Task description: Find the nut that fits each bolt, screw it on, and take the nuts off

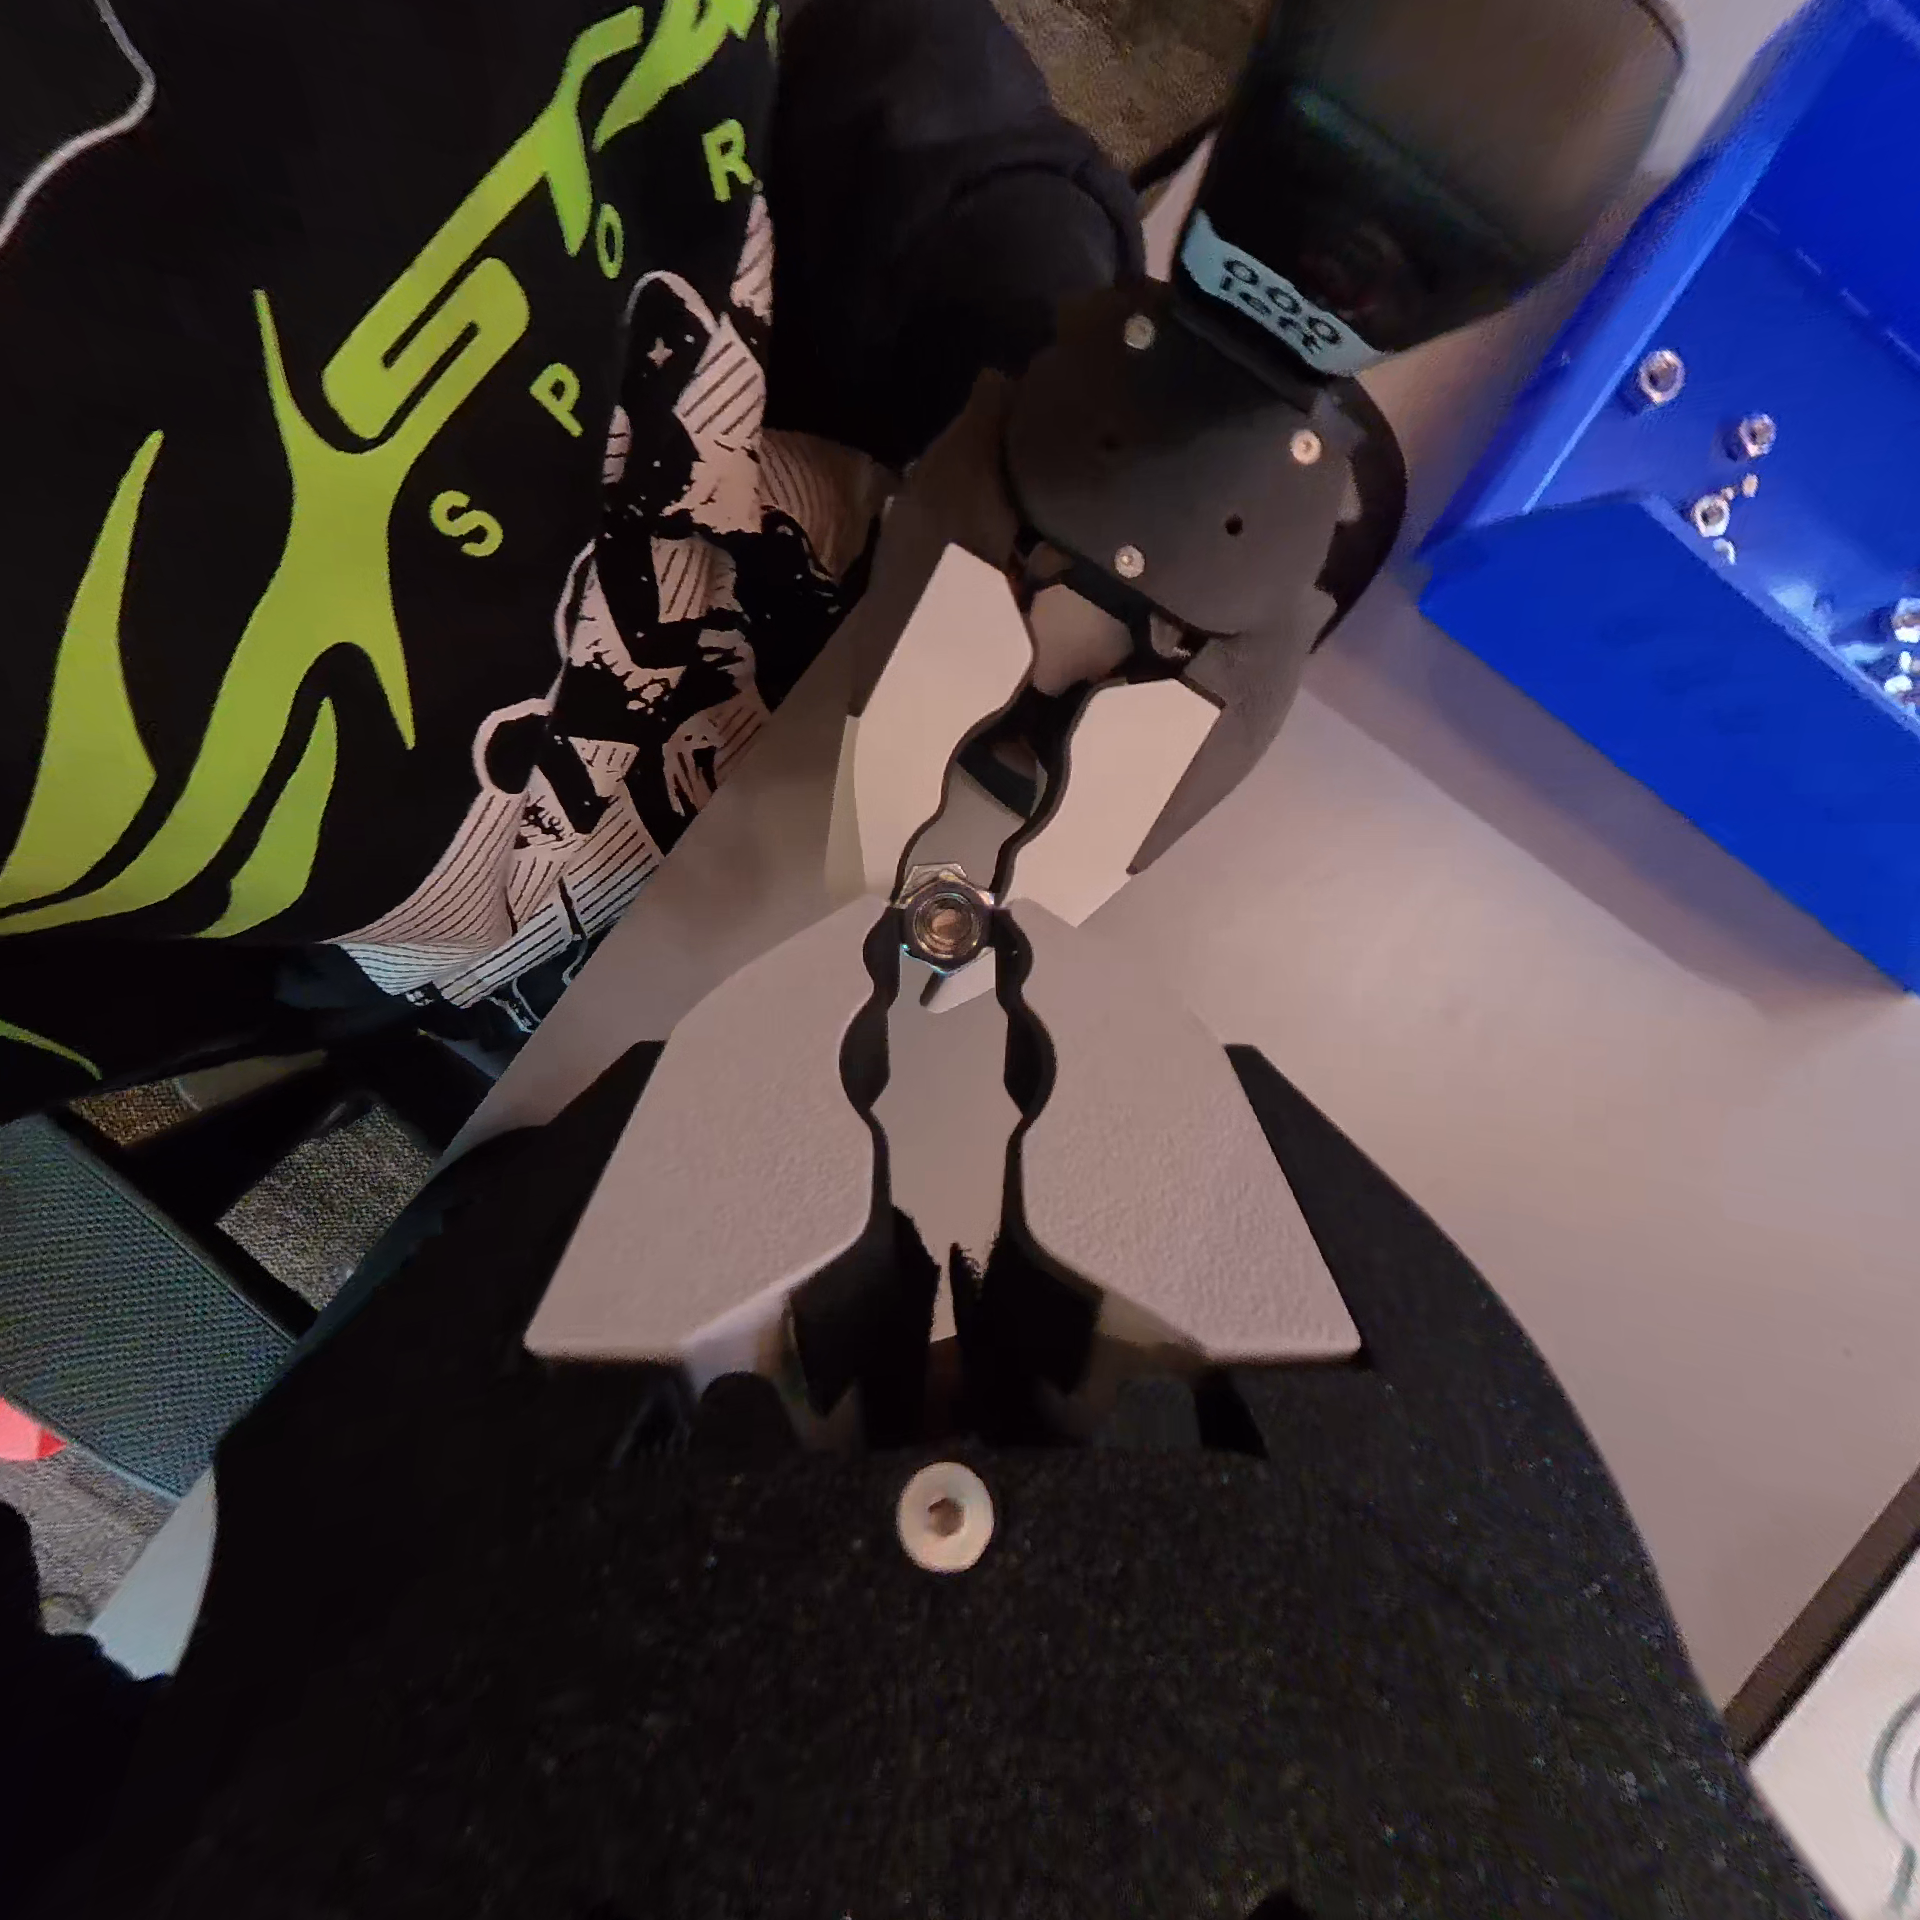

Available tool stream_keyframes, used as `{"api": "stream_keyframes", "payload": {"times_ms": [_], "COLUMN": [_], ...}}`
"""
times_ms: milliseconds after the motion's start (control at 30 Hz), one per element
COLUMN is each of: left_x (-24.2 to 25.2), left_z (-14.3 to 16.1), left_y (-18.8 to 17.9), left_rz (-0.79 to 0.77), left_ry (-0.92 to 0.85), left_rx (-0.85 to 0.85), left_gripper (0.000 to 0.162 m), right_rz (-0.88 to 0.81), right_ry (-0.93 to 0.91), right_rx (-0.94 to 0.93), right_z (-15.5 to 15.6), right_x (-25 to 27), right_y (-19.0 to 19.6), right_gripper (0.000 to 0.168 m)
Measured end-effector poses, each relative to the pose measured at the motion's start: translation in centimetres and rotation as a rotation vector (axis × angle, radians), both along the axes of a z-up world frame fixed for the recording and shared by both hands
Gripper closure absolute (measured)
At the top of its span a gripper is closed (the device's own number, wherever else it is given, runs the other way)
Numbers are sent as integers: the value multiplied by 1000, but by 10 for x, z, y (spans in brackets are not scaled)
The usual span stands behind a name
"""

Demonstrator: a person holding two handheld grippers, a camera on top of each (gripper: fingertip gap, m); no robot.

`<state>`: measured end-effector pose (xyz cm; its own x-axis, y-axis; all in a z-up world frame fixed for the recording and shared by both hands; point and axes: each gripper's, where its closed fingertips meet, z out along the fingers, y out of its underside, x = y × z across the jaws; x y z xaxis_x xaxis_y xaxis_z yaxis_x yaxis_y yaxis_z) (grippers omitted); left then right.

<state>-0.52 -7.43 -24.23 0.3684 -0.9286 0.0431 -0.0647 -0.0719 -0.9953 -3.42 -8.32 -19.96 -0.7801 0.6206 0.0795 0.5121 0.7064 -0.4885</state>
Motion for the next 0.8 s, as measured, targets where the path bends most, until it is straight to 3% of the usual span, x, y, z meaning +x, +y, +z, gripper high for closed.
{"api": "stream_keyframes", "payload": {"times_ms": [600,800], "left_x": [-14,-10], "left_z": [-7,-7], "left_y": [34,31], "left_rz": [366,326], "left_ry": [115,117], "left_rx": [43,40], "left_gripper": [144,144], "right_rz": [-301,-207], "right_ry": [-187,-201], "right_rx": [111,136], "right_z": [-5,-6], "right_x": [-2,1], "right_y": [27,24], "right_gripper": [151,151]}}
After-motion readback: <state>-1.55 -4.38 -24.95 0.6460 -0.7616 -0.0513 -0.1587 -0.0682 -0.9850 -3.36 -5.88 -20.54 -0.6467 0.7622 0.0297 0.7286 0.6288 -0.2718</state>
